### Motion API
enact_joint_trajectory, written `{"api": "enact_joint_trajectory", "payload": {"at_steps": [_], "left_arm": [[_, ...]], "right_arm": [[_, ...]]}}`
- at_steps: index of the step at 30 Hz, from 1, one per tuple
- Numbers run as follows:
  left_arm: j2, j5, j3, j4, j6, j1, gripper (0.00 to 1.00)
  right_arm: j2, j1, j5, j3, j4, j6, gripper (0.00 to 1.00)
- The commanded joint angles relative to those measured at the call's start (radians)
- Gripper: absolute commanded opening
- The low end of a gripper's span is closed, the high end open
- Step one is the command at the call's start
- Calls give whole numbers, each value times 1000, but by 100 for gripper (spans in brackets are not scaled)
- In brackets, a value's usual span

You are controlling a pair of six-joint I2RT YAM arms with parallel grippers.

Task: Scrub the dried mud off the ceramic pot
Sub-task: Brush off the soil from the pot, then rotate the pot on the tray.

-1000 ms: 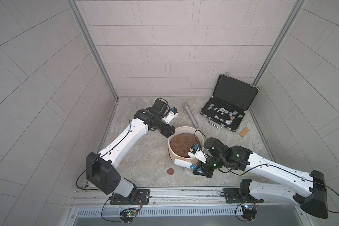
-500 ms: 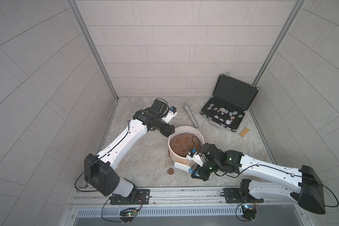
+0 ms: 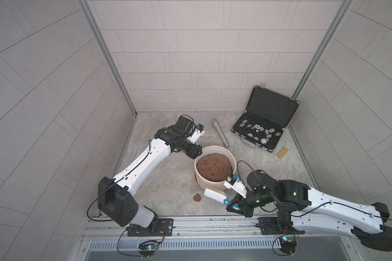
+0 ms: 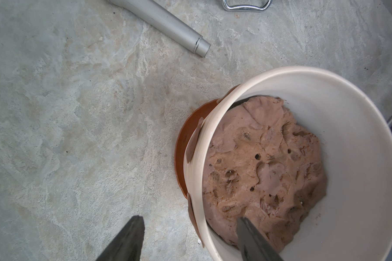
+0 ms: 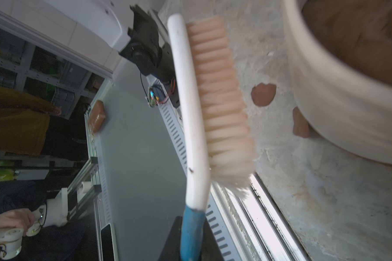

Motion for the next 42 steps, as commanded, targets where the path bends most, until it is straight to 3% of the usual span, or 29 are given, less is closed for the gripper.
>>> {"api": "enact_joint_trajectory", "payload": {"at_steps": [1,9,16,20,27,30,32,37,42], "left_arm": [[0,-2,20,0,-11,-1,60],[69,10,112,-49,54,-14,56],[79,-9,91,-54,81,-60,52],[102,-74,83,-42,83,-73,45],[165,-79,115,-62,146,-86,32],[188,-84,139,-68,186,-88,15],[199,-91,152,-71,212,-89,9],[214,-77,178,-57,321,-89,4],[268,-36,225,-44,523,-89,2]], "right_arm": [[-12,-64,78,53,11,-31,0],[-59,-275,75,118,-119,-38,0],[-53,-383,68,123,-152,35,0],[-31,-412,67,142,-153,34,0],[-14,-433,64,140,-133,34,0],[-8,-435,55,139,-123,34,0],[-8,-436,53,140,-121,35,0],[-9,-441,50,138,-121,34,0],[-24,-448,77,130,-123,42,0]]}}
